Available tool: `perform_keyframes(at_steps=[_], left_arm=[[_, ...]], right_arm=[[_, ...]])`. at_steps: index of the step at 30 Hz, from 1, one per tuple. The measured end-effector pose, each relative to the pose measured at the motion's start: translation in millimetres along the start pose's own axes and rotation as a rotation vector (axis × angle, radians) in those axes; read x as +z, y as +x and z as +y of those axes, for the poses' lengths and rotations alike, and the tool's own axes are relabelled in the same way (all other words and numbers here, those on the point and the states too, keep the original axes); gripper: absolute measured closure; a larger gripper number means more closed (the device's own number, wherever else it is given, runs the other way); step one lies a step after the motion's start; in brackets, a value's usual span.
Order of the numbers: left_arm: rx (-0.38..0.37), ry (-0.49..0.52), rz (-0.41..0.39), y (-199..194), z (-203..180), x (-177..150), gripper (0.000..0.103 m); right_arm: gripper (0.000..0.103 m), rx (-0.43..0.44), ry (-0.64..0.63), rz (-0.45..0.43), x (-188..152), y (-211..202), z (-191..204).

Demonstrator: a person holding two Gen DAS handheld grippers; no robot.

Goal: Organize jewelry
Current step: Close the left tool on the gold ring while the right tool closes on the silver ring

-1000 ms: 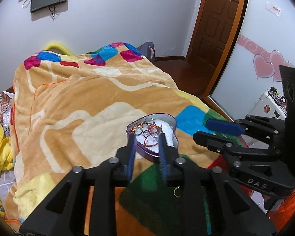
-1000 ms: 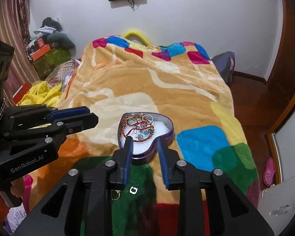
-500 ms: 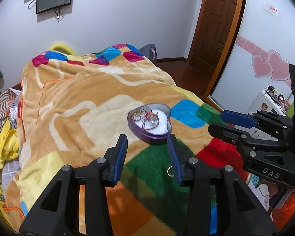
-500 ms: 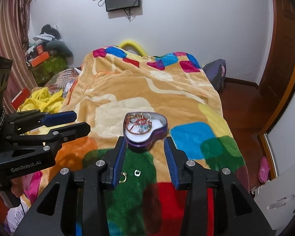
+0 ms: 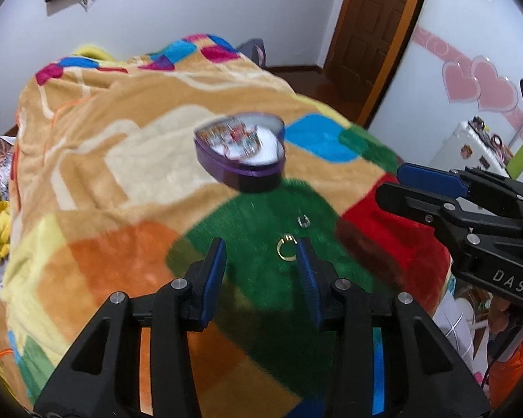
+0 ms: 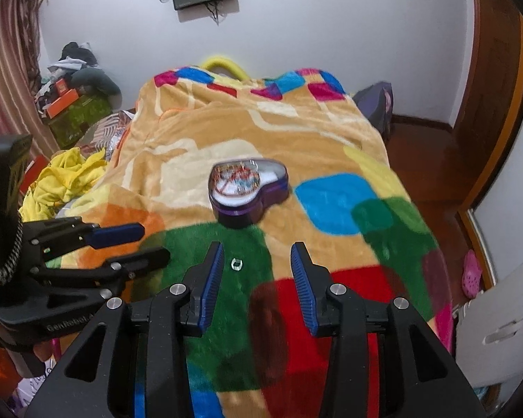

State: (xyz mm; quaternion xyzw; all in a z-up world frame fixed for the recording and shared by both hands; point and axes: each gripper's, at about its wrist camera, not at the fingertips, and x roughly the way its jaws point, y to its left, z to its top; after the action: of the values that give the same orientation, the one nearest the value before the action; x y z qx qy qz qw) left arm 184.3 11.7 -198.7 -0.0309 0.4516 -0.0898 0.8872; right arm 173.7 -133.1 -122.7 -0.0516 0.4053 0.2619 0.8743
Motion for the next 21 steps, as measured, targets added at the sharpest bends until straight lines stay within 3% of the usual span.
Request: perform_keyframes(at_steps=[9, 15, 21], left_arm=[[-0.041, 0.031, 0.066, 33.3, -10.2, -5.5, 0.063], [-0.069, 0.008, 0.072, 41.7, -5.9, -5.7, 0.08], [-0.092, -0.012, 0.072, 43.6, -0.1, -7.9, 0.087]], right_arm=[[0.067, 0.002, 0.045, 0.072, -16.9, 18.3, -12.6], [0.067, 0.011, 0.058, 0.089, -20.1, 25.7, -17.0], [0.067, 0.023, 0.067, 0.093, -21.8, 34.3, -17.1]])
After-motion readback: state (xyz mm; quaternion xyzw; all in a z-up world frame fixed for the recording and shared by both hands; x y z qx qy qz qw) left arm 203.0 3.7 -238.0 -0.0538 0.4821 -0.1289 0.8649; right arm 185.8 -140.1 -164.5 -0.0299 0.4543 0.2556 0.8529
